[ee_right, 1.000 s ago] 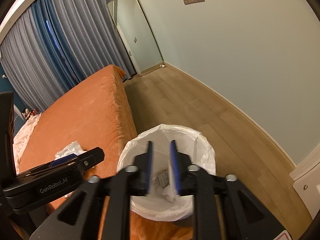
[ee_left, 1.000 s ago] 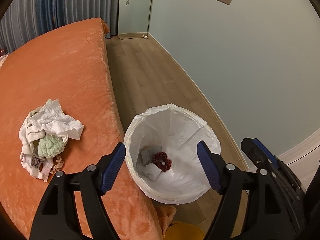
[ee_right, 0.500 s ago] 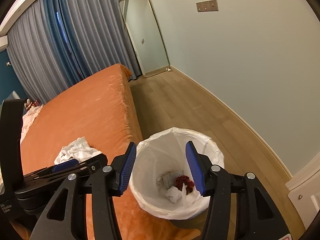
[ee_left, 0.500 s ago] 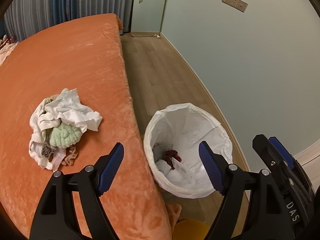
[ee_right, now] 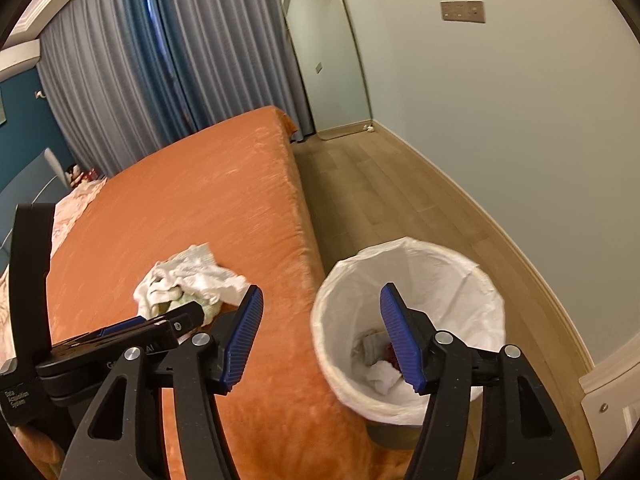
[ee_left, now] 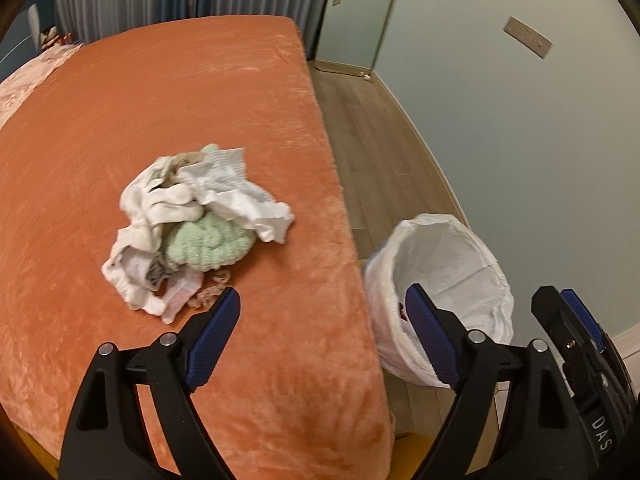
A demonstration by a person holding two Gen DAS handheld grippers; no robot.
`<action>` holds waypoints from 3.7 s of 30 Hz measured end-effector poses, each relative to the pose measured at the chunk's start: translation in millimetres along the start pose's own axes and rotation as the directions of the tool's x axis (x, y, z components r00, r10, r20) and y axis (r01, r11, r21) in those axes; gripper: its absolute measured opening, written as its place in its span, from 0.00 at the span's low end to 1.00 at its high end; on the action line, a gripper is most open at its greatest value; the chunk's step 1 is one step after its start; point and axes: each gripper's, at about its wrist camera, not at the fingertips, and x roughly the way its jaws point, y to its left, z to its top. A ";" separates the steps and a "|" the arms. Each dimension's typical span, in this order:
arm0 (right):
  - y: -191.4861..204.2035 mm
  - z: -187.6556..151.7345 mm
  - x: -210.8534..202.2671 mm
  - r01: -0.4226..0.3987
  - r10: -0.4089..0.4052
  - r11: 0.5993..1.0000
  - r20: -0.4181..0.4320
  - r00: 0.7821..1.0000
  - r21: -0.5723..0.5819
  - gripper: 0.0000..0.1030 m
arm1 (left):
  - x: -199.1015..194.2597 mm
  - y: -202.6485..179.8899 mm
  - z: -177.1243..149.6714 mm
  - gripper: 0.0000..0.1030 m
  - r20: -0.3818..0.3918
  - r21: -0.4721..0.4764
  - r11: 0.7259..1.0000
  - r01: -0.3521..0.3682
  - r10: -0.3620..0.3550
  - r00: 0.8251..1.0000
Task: Collect trash
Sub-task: 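Move both grippers back over the remaining pile on the bed, then grasp a white sock with the left gripper while the right grasps a grey sock, then carry both socks over the bin and open both grippers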
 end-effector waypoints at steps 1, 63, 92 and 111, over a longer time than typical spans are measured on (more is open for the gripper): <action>3.5 -1.8 1.6 -0.003 0.003 1.000 -0.004 1.000 -0.005 0.58 | 0.5 5.8 -0.5 0.78 -0.003 -0.008 1.000 -0.004 0.004 1.000; 267.7 -98.6 210.5 -0.350 0.258 0.928 -0.456 0.852 -0.129 0.11 | 71.4 282.8 -39.1 0.13 -0.180 -0.345 0.939 0.012 -0.078 0.980; 94.6 22.8 -3.1 -0.269 0.269 0.963 0.006 0.963 -0.020 0.05 | -84.6 49.0 17.4 0.13 0.092 0.007 0.981 0.195 -0.194 0.977; -54.2 29.8 -48.9 -0.087 0.075 0.989 0.095 0.993 0.124 0.05 | -61.9 -121.7 16.8 0.13 -0.001 0.217 0.925 0.313 -0.320 0.947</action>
